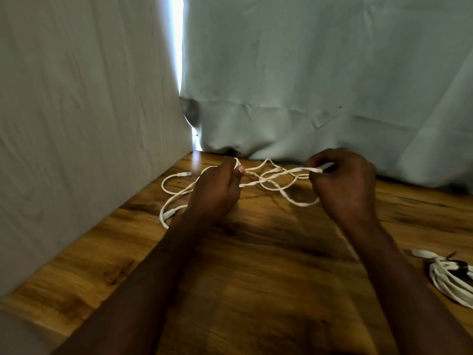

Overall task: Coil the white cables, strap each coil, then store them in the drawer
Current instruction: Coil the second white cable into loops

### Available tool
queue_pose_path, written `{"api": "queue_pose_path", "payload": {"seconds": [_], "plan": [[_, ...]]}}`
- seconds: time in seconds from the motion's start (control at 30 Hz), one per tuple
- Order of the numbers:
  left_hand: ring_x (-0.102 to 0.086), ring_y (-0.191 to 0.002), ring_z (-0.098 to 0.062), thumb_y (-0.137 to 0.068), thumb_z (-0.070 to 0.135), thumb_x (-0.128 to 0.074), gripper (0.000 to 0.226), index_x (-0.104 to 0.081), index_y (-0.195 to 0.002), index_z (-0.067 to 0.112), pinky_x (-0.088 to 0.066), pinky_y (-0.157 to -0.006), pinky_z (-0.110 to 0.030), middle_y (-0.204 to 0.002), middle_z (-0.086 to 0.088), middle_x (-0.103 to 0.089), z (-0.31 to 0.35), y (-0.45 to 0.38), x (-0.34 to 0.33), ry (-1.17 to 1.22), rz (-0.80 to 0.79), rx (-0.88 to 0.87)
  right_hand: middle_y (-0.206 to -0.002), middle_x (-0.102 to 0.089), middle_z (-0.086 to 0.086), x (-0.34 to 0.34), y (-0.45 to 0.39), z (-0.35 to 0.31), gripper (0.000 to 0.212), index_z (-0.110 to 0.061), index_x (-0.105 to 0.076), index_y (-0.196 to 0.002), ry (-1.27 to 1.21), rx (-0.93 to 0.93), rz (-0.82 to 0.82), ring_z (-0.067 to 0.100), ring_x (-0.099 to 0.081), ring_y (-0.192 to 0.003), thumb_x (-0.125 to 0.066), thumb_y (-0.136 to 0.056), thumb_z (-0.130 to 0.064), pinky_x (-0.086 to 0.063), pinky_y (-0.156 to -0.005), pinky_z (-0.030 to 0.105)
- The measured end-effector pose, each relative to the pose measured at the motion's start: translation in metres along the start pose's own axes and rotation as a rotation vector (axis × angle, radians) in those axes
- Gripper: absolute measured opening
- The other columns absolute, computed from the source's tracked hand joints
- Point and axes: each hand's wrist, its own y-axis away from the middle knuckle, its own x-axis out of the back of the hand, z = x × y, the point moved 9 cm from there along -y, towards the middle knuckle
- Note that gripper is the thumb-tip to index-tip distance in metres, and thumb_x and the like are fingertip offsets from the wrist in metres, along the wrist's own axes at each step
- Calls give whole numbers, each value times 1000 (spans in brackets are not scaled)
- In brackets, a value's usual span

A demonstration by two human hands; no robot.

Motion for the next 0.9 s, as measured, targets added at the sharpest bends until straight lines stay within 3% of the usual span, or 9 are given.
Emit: {"api": "queue_pose_path", "payload": {"seconds": [0.1,0.17,0.27,0.33,0.43,0.53,0.63,0.8,0.9], "plan": [[-50,-53,-1,-99,51,-50,43,-68,-80,17,-40,-60,-31,-54,14,-56,12,1,-9,377,-120,85,-75,-75,2,-15,9,46,17,-13,-77,-88,-610,-575,-122,12,-71,-64,-78,-80,1,-56,-56,25],[-37,-43,-11,-99,48,-58,50,-68,-75,5,-33,-52,-25,-46,6,-43,27,7,-26,626,-342,134,-72,-72,2,-34,20,53,16,-12,-71,-90,-984,-828,-164,8,-63,-53,-69,-87,4,-53,-49,20],[-23,-39,-13,-100,39,-59,48,-62,-75,-2,-23,-44,-20,-43,-1,-31,44,22,-41,919,-624,206,-83,-67,0,-43,17,55,18,-12,-65,-95,-1123,-813,-185,1,-39,-37,-59,-91,6,-30,-33,13],[-19,-36,-11,-99,34,-56,41,-57,-73,3,-14,-43,-25,-41,4,-28,52,26,-43,1139,-701,271,-83,-68,0,-37,13,56,18,-12,-68,-97,-994,-746,-178,3,-33,-37,-62,-90,4,-23,-32,15],[-14,-34,-9,-101,32,-51,36,-53,-71,12,-11,-44,-27,-40,9,-24,53,25,-42,1432,-681,423,-69,-68,-2,-10,-2,42,9,-10,-76,-93,-531,-400,-116,0,-45,-41,-75,-86,-4,-34,-42,14],[-24,-33,-8,-100,33,-48,33,-51,-75,14,-18,-40,-22,-39,8,-24,47,20,-37,1594,-585,557,-65,-64,-4,-19,-1,12,18,-5,-75,-101,-519,-173,-252,-2,-53,-45,-82,-85,-11,-38,-47,9],[-33,-35,-8,-101,29,-46,29,-52,-79,11,-30,-39,-20,-38,7,-29,44,17,-33,1764,-513,567,-78,-66,3,-32,4,3,28,-17,-69,-115,-495,-100,-331,-2,-56,-56,-79,-90,-19,-41,-53,11],[-42,-42,-6,-101,23,-48,18,-54,-90,11,-27,-43,-17,-44,6,-38,34,6,-20,2049,-439,502,-76,-67,4,-22,-3,35,28,-14,-65,-114,-612,-300,-141,12,-63,-62,-77,-89,-7,-52,-61,29],[-43,-44,-5,-103,24,-45,21,-55,-89,11,-24,-44,-16,-45,7,-37,24,4,-19,2020,-337,545,-75,-71,-2,-37,8,49,31,-18,-62,-111,-1076,-647,-172,17,-68,-75,-72,-86,-3,-61,-69,34]]}}
